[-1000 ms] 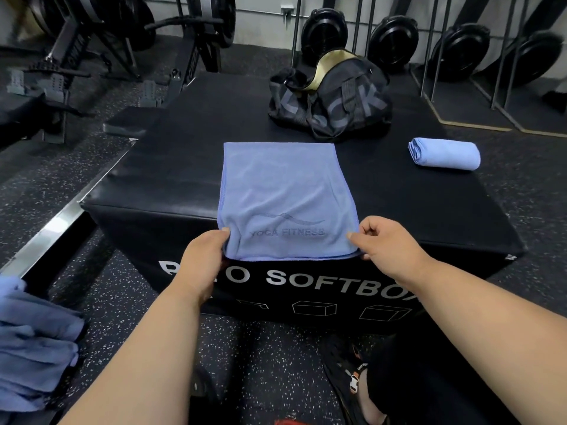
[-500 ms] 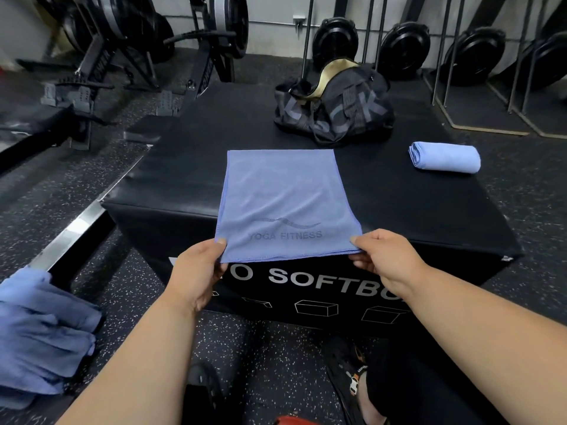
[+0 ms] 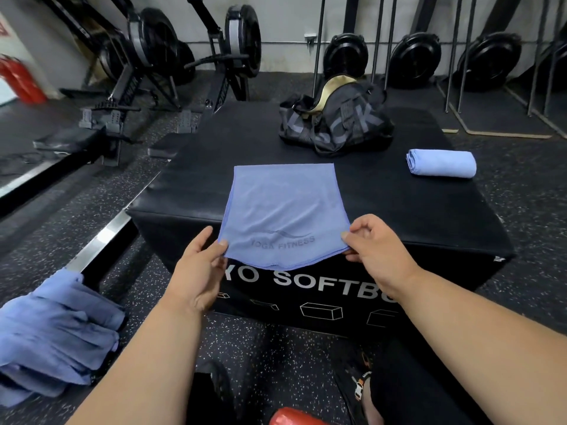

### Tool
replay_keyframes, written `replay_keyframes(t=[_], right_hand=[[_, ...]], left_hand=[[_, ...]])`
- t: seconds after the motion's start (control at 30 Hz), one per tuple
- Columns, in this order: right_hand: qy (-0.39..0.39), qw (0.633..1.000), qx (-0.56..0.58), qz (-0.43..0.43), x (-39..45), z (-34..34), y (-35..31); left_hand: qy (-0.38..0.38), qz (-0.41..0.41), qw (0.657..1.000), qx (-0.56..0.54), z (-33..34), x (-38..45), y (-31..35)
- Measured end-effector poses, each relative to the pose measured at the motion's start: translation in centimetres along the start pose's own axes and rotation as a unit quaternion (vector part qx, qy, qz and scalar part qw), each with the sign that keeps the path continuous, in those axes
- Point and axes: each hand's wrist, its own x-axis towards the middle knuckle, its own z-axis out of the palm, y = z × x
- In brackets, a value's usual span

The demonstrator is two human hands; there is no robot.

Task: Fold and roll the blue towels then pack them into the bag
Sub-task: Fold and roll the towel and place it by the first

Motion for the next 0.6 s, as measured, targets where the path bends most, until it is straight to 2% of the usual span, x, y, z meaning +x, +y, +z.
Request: replay_keyframes(t=[0.13, 0.3, 0.43, 0.6], right_hand=[[-0.029, 0.998, -0.025, -0.056, -1.0, 0.9, -1.4], [-0.088, 0.993, -0.009, -0.077, -2.4, 3.3, -2.9], [-0.137, 0.988, 0.017, -0.073, -3.6, 5.5, -3.7], [-0.171, 0.982, 0.048, -0.057, -4.6, 7.2, -4.0]], left_hand=[[-0.008, 0.052, 0.998, 0.025, 1.6, -2.4, 0.5], [-0.02, 0.11, 0.988, 0.109, 3.9, -5.0, -0.2], [-0.047, 0.116, 0.981, 0.146, 5.6, -6.7, -1.0], [-0.057, 0.087, 0.989, 0.107, 6.3, -8.2, -1.4]])
